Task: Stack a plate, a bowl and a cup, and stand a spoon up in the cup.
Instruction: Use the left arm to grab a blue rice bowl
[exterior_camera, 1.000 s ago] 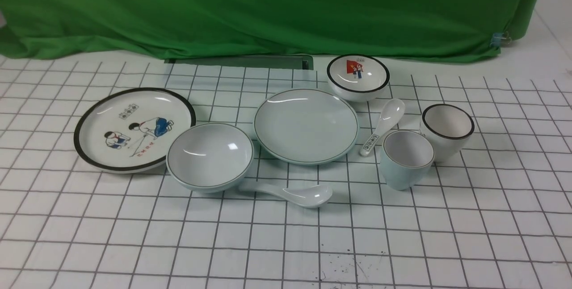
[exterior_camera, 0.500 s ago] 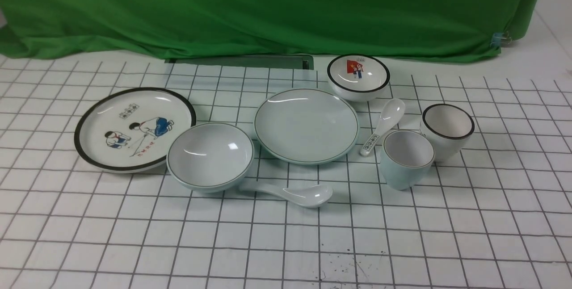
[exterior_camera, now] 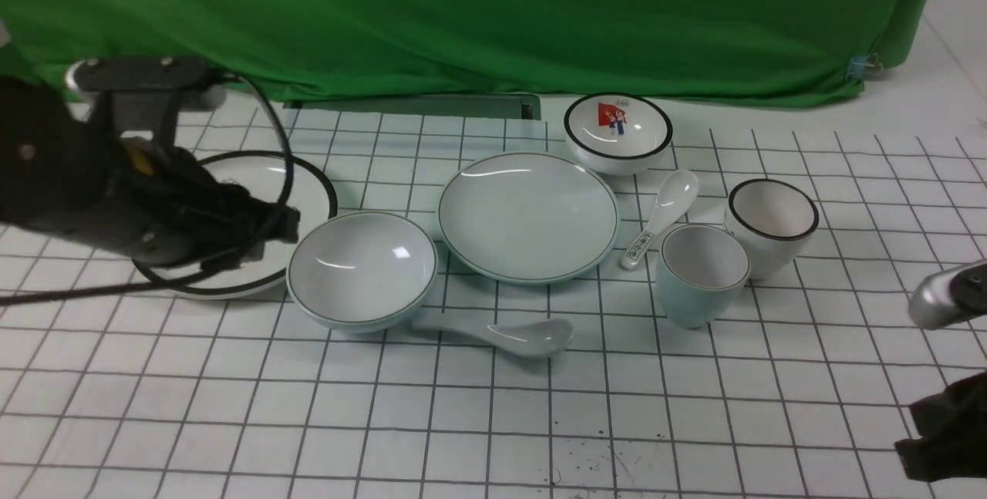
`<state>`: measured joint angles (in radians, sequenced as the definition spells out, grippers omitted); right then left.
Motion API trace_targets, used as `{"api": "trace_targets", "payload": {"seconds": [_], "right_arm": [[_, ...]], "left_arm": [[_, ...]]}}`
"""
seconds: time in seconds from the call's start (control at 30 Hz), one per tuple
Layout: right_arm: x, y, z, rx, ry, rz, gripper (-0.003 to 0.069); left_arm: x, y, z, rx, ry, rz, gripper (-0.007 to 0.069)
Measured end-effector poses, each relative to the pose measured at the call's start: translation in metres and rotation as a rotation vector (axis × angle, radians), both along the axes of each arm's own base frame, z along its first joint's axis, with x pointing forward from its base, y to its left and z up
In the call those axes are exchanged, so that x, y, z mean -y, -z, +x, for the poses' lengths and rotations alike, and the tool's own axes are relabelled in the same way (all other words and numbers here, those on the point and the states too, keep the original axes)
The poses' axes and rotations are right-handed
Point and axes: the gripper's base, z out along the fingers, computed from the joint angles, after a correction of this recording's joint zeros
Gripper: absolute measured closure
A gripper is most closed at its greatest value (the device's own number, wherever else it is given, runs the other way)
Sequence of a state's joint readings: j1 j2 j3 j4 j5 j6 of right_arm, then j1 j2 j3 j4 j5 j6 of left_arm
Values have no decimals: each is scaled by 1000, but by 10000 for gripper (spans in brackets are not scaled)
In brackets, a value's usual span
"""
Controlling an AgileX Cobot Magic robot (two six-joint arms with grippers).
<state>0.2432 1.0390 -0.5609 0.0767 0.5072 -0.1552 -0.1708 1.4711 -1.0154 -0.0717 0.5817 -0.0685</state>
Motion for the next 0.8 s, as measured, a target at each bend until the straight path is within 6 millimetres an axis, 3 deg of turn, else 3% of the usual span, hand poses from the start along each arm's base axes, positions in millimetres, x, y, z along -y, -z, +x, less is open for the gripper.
{"api": "trace_targets", "payload": {"seconds": [0.07,0.13,0.17,0.23,0.3,0.47,0.5,0.57,0.6,0.67,0.8], "right_arm": [[-4,2,1,1,-21,1,646],[-12,4,2,-4,-64,-2,646],[-13,4,1,-3,-67,-1,646],[-18,4,0,-4,-96,-2,645],[-20,5,0,-4,-104,-2,645],[-20,5,0,-3,-107,-2,641],[-20,4,0,1,-107,-1,641],[-20,4,0,2,-107,-1,641],[-20,4,1,8,-107,1,639],[-20,4,1,15,-108,2,638],[-21,3,2,19,-109,3,638]], "left_arm": [[2,8,11,-25,1,4,344],[8,24,33,-58,6,10,228],[8,25,34,-62,6,11,221],[13,47,56,-110,8,20,174],[14,62,66,-141,8,26,179],[17,85,82,-192,9,36,302],[18,87,85,-198,11,38,407],[18,87,86,-201,12,39,473],[19,84,88,-197,18,36,571],[21,70,92,-164,33,26,622],[26,41,101,-98,76,0,636]]}}
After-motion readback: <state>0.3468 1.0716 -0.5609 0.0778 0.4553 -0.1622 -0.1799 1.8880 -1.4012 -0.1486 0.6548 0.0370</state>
